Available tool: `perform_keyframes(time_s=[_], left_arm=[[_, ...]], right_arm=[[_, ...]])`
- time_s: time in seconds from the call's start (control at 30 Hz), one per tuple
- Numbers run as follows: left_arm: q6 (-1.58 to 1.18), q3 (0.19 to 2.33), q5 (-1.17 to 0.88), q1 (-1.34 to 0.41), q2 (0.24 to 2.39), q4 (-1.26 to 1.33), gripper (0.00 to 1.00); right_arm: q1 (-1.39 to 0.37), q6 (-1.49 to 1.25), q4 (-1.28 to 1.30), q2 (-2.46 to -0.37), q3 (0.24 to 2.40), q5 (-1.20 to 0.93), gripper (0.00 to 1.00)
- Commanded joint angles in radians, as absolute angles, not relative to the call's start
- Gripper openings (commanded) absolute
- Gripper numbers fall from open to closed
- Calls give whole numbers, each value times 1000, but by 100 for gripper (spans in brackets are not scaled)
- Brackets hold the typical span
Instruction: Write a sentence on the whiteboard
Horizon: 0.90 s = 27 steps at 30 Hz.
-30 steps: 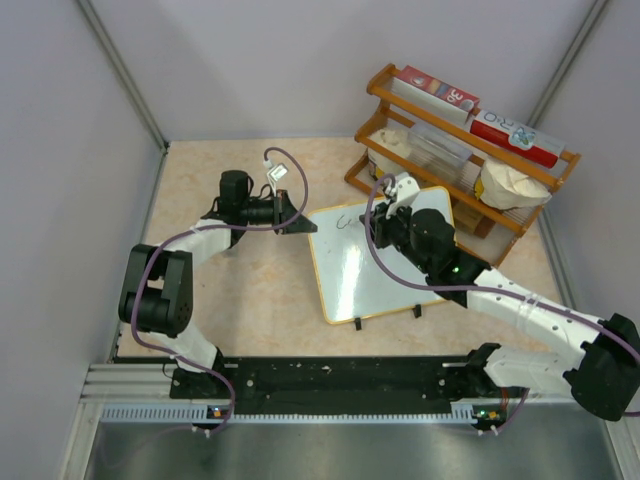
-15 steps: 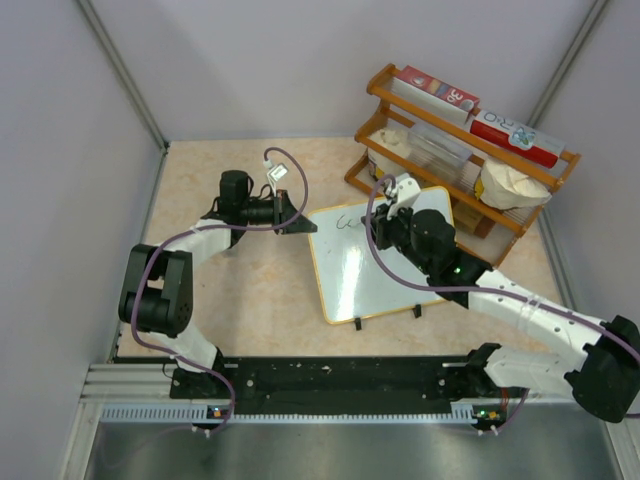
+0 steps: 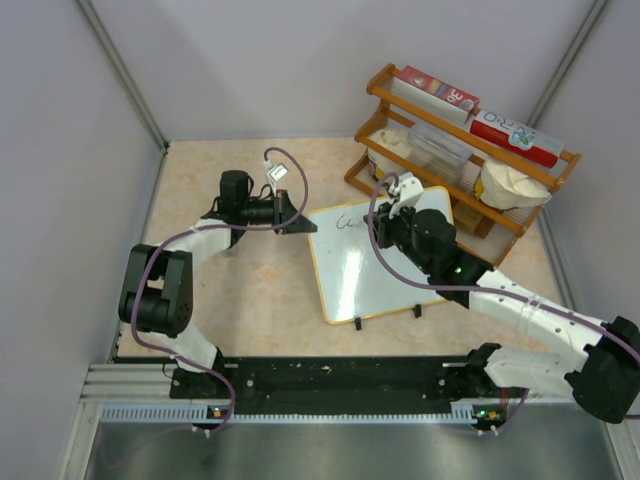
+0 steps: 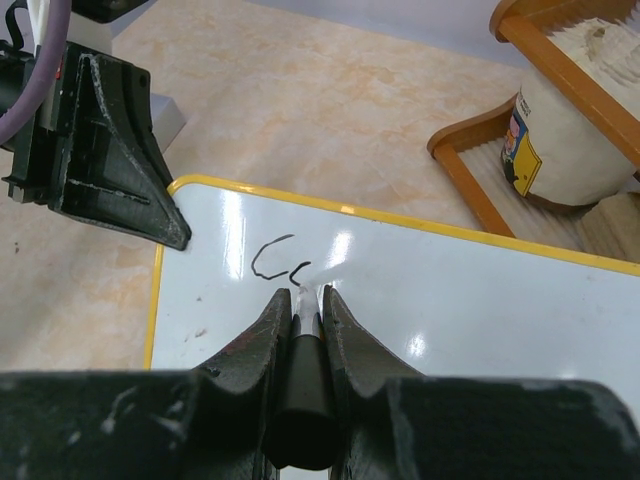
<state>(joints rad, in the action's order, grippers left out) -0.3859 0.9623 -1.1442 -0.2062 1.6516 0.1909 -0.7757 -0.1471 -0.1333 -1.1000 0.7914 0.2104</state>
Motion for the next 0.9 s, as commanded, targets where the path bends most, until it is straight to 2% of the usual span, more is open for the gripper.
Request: perform_keyframes(time_s=[0.0,0.63,0.87], left_arm=[[-232,965,-1111,-233,1646,172,0],[-215,968,-1112,-235,1646,150,0],[-213,969,-1112,-235,1652,149,0]], right_arm=[[-764,-166,-156,-1109,816,255,0],[-761,-173,-176,-1146,861,233,0],[-752,-198,-199,-1089,831,219,0]])
